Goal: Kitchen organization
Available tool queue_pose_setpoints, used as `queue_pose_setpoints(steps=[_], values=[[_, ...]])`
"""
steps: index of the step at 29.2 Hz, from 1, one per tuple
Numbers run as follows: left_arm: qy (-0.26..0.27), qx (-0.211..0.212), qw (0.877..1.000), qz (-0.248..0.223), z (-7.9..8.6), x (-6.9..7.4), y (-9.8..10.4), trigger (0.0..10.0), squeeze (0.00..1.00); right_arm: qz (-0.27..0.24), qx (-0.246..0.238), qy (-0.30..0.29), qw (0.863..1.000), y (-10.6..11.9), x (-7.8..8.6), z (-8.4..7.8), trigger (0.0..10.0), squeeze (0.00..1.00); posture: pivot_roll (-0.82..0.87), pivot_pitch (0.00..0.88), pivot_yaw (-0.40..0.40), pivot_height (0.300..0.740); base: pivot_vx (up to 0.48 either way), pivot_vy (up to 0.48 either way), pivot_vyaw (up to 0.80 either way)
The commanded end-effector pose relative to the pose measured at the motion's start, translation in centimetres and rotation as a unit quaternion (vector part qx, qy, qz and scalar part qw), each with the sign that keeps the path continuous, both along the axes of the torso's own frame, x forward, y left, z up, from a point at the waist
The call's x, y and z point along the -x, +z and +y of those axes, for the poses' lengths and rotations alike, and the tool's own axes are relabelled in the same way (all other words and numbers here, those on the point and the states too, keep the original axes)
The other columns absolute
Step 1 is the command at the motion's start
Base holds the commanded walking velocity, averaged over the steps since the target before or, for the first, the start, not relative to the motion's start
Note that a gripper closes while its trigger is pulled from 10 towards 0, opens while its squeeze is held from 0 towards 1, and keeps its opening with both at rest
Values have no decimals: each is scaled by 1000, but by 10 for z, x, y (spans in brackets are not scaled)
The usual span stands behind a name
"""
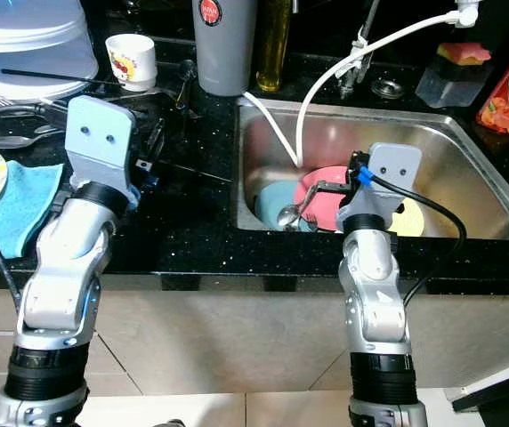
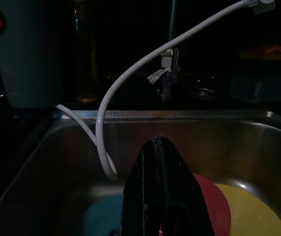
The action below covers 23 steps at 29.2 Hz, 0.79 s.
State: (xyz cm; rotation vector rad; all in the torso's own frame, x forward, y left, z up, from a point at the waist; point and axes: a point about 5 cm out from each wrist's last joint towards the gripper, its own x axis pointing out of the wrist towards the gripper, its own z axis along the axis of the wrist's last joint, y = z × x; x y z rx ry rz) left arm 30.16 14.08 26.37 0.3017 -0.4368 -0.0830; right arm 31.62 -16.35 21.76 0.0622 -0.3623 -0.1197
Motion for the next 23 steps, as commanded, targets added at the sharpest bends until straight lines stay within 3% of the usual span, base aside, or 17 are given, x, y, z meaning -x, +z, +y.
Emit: queue_pose_setpoints(steps=[1, 23], values=[[-5, -3, 1000, 2, -2, 1, -1, 10000, 0, -1, 1, -1, 1000, 1, 2, -2, 10000, 0, 240, 78, -99, 740, 0, 0, 0], [-7, 8, 1000, 8, -4, -1, -2, 10000, 0, -2, 1, 4, 1000, 2, 1, 0, 10000, 0, 239, 67, -99, 740, 0, 0, 0]])
